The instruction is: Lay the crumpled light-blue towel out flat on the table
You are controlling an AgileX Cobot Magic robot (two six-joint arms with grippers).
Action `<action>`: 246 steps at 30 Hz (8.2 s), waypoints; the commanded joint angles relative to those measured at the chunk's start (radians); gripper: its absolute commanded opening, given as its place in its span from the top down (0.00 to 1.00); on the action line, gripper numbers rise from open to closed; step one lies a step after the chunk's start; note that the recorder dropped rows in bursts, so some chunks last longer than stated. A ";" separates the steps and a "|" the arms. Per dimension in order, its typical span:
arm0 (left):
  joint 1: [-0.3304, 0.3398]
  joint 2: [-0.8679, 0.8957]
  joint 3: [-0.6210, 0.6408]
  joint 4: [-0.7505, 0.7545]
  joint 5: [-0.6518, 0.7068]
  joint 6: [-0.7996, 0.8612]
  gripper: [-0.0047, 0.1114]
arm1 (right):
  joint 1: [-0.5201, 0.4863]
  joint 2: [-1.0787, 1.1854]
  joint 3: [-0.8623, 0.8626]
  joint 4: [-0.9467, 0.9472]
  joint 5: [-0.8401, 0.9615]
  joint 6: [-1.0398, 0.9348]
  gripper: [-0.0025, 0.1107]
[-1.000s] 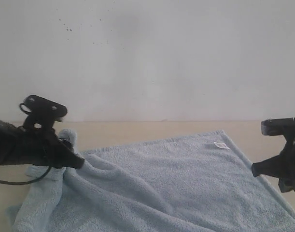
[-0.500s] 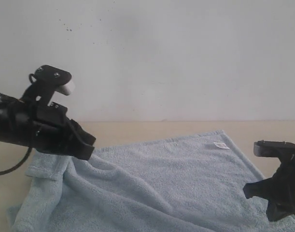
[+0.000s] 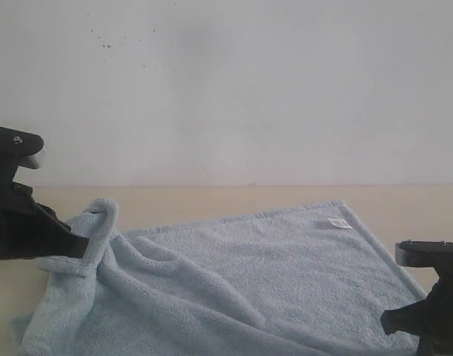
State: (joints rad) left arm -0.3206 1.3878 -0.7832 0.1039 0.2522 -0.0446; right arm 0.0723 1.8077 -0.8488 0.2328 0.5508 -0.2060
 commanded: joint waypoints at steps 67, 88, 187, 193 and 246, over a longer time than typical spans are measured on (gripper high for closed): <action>-0.003 -0.211 0.013 0.072 0.042 0.069 0.93 | -0.091 0.066 0.160 -0.688 0.271 0.520 0.98; -0.003 0.058 0.261 0.208 -0.313 0.249 0.93 | -0.204 -0.326 0.159 0.107 -0.040 0.146 0.98; -0.002 -0.550 0.671 -0.509 -0.507 0.113 0.86 | 0.188 -0.343 0.126 0.772 0.205 -0.553 0.98; -0.002 -0.459 0.618 -0.391 -0.478 -0.001 0.58 | 0.188 -0.343 0.126 0.780 0.212 -0.563 0.98; -0.101 0.626 -0.506 0.433 -0.009 0.020 0.93 | 0.188 -0.343 0.126 0.879 0.295 -0.641 0.98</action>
State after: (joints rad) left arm -0.4457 2.0263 -1.2540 0.4610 0.2523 0.0378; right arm 0.2588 1.4728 -0.7165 1.1053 0.8394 -0.8340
